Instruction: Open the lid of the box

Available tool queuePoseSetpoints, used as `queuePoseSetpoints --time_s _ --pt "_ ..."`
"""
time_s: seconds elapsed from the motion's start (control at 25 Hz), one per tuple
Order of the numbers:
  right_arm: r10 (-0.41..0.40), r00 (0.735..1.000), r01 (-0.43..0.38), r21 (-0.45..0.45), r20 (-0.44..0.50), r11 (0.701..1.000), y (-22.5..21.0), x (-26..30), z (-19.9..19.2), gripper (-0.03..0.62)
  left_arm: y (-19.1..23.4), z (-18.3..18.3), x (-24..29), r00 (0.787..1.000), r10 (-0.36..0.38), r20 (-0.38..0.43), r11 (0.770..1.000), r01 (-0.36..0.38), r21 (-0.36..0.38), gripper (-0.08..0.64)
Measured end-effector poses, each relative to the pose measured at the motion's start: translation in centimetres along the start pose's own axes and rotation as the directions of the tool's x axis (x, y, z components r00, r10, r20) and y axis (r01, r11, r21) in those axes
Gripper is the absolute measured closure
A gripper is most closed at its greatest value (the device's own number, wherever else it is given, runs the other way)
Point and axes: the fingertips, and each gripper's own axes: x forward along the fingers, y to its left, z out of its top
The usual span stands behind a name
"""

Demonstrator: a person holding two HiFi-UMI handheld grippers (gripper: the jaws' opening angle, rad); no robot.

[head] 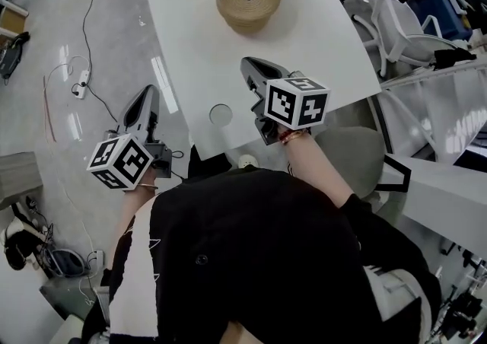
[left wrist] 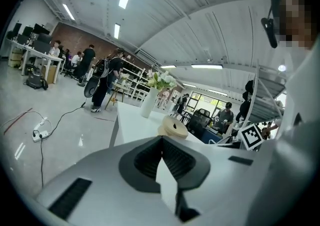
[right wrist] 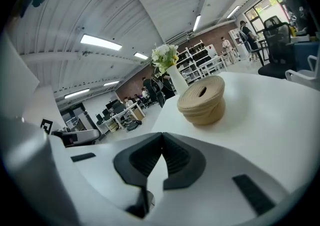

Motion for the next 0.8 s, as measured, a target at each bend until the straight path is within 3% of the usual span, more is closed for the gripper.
queuePoseSetpoints --time_s 0.4,0.8 --pt "-0.091 0.996 0.091 0.01 0.0 0.996 -1.8 2.8 1.3 0.588 4.3 0.2 1.5 0.998 0.002 -0.058 1.0 -0.001 0.009 0.549" --pt "-0.139 0.99 0.139 -0.017 0.02 0.99 -3.7 4.4 4.2 0.588 6.8 0.4 1.5 0.998 0.032 -0.057 0.999 -0.034 -0.023 0.549"
